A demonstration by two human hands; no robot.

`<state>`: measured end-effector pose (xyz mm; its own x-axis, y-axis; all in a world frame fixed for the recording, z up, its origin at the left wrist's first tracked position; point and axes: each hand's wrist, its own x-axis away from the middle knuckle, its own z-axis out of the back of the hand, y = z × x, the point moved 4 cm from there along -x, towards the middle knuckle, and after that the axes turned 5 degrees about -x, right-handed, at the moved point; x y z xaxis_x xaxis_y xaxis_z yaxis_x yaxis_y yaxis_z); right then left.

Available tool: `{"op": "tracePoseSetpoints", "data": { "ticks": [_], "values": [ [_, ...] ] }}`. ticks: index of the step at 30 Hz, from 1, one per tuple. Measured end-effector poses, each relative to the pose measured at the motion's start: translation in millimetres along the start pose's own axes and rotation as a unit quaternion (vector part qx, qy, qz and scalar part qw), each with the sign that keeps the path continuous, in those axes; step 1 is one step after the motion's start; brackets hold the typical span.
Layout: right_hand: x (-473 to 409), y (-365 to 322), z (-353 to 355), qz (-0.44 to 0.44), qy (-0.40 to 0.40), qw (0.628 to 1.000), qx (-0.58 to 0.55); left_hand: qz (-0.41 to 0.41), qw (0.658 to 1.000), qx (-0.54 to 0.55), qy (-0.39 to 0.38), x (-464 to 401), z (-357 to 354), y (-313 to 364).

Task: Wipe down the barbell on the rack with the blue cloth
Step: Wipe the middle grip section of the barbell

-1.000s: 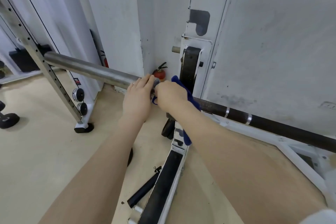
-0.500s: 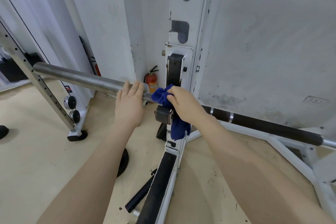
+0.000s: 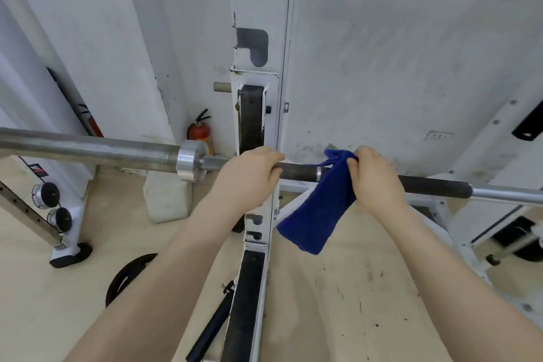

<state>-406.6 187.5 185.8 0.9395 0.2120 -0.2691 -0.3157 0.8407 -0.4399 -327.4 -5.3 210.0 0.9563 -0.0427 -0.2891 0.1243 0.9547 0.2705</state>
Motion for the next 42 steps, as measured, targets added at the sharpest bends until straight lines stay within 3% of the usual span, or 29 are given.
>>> {"op": "tracePoseSetpoints", "data": {
  "ticks": [2,4,7,9,11,12,14,16,18,21,26,32,35,42],
  "values": [
    [7,8,12,-0.067,0.070,0.989,-0.116,-0.002,0.999,-0.036,-0.016,-1,-9,-1],
    [15,0,25,-0.092,0.142,0.952,-0.255,0.000,0.998,-0.069,-0.010,-2,-15,-4],
    [14,-32,46,-0.040,0.216,0.908,-0.358,-0.004,0.992,-0.127,-0.006,-3,-19,-3],
    [1,-50,43,0.015,0.207,0.923,-0.323,-0.004,0.991,-0.135,0.004,-5,-20,-2],
    [-10,-60,14,0.029,0.085,0.985,-0.144,-0.005,0.991,-0.132,0.033,-5,-19,0],
    [-10,-58,-8,0.029,0.011,0.999,-0.026,-0.006,0.990,-0.134,0.030,-5,-19,2],
    [4,-53,-38,0.081,-0.047,0.987,0.127,-0.009,0.988,-0.155,0.021,-6,-23,1],
    [17,-51,-47,0.163,0.012,0.969,0.183,-0.004,0.986,-0.162,0.039,-9,-26,-3],
    [17,-46,-50,0.203,0.096,0.955,0.193,-0.014,0.986,-0.162,0.042,-8,-26,0],
    [4,-53,-48,0.198,0.143,0.947,0.209,-0.005,0.986,-0.162,0.033,-9,-31,1],
    [-4,-50,-44,0.218,0.159,0.938,0.219,-0.014,0.985,-0.168,0.044,-8,-33,3],
    [-6,11,-18,0.135,0.164,0.934,0.287,-0.016,0.983,-0.176,0.052,-8,-35,0],
    [-4,7,-20,0.143,0.164,0.924,0.315,-0.004,0.985,-0.159,0.062,-7,-33,3],
    [-6,-65,-56,0.269,0.158,0.941,0.129,0.039,0.985,-0.152,0.069,-9,-36,6]
  ]
}}
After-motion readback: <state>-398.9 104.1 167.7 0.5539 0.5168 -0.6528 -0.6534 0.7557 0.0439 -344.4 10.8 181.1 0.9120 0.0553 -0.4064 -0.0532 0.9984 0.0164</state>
